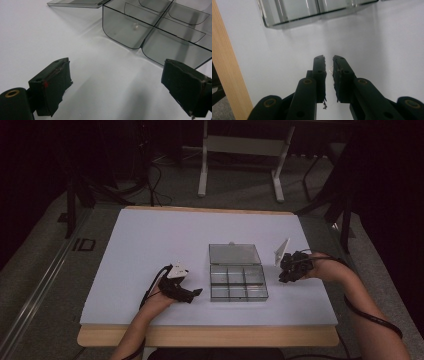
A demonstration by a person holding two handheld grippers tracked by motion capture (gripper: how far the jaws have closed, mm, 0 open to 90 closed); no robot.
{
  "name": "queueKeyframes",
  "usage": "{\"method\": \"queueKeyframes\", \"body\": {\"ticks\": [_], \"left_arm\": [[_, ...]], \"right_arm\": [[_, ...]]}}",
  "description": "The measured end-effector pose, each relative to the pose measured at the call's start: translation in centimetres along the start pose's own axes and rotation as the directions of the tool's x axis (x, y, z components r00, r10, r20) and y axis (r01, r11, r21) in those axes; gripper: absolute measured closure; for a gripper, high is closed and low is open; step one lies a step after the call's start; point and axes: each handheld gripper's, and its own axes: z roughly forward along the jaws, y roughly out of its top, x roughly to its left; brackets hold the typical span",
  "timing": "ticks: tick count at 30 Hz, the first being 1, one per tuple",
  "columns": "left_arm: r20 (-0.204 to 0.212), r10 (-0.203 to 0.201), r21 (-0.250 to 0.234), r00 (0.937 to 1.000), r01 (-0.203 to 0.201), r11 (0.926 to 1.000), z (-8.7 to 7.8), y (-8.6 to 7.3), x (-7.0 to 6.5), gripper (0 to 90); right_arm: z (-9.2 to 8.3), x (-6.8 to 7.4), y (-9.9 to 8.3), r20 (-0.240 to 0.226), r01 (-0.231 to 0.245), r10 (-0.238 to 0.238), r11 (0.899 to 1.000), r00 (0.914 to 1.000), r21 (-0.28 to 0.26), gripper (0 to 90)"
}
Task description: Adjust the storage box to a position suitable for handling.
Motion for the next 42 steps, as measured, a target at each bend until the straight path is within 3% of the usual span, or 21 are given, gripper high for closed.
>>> {"method": "queueKeyframes", "body": {"ticks": [22,28,37,42], "left_arm": [[-0.001,-0.003,-0.001,1.0000,0.003,1.0000,0.0,0.0,0.0,9.3],[-0.001,-0.002,0.000,1.0000,0.002,1.0000,0.0,0.0,0.0,9.3],[0.000,-0.005,0.000,1.0000,0.005,1.0000,0.0,0.0,0.0,9.3],[0.000,-0.004,-0.001,1.0000,0.004,1.0000,0.0,0.0,0.0,9.3]], "right_arm": [[3.5,-0.4,-3.8,-0.002,-0.044,0.045,0.997,0.9990,0.068,79.8],[4.4,-0.6,-3.6,0.004,-0.053,0.053,0.996,0.9986,0.068,79.8],[5.0,-1.0,-2.3,0.010,-0.029,0.028,0.996,0.9996,0.087,79.8],[5.5,-1.3,-1.9,0.005,-0.019,0.018,0.993,0.9998,0.120,80.3]]}}
